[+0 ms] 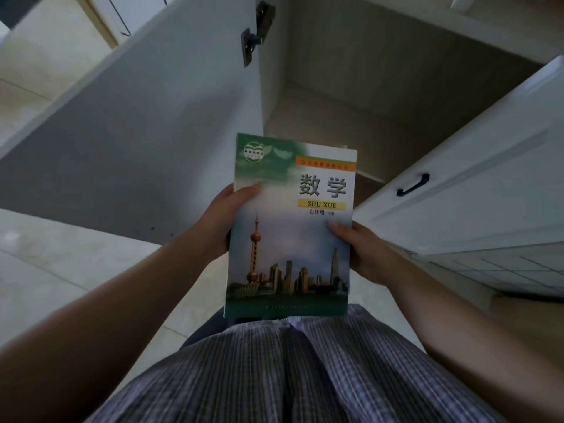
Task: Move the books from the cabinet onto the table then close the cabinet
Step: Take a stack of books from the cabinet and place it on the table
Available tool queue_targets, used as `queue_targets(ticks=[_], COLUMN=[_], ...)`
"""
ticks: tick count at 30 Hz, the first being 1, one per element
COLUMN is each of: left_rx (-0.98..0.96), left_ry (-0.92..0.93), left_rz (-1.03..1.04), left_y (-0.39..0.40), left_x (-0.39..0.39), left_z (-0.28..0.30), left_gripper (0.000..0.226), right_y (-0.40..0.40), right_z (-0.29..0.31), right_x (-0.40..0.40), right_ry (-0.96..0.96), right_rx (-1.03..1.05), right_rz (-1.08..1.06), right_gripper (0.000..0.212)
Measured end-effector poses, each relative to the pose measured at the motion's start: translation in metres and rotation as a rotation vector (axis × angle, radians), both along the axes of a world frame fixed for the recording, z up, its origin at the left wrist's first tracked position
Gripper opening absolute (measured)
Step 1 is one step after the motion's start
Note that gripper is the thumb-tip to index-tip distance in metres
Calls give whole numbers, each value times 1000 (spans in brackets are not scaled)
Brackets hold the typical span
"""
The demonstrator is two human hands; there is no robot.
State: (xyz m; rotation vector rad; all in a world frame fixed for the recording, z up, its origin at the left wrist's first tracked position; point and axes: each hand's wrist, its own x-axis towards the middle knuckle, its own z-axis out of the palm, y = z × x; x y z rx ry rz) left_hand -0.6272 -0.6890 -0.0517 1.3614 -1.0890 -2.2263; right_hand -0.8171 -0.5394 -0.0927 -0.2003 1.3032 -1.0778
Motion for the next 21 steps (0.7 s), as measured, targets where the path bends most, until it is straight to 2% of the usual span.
queue_targets(ticks=[7,12,14,21], left_rx=[-7,12,22,68], left_ry=[-41,-24,-6,-32], left_rz=[31,35,59,318], left_y=[55,107,125,202], left_x=[8,16,18,47], left_z=[-18,-25,-26,-30], left_gripper=[8,37,41,55], right_y=[34,66,76,99], right_z=[-1,-5,-7,-7], right_x=[1,-7,-12,-1], right_ry=[124,168,190,224], right_rx=[32,85,88,78], right_rz=[122,211,248,462], right_gripper=[24,28,27,19])
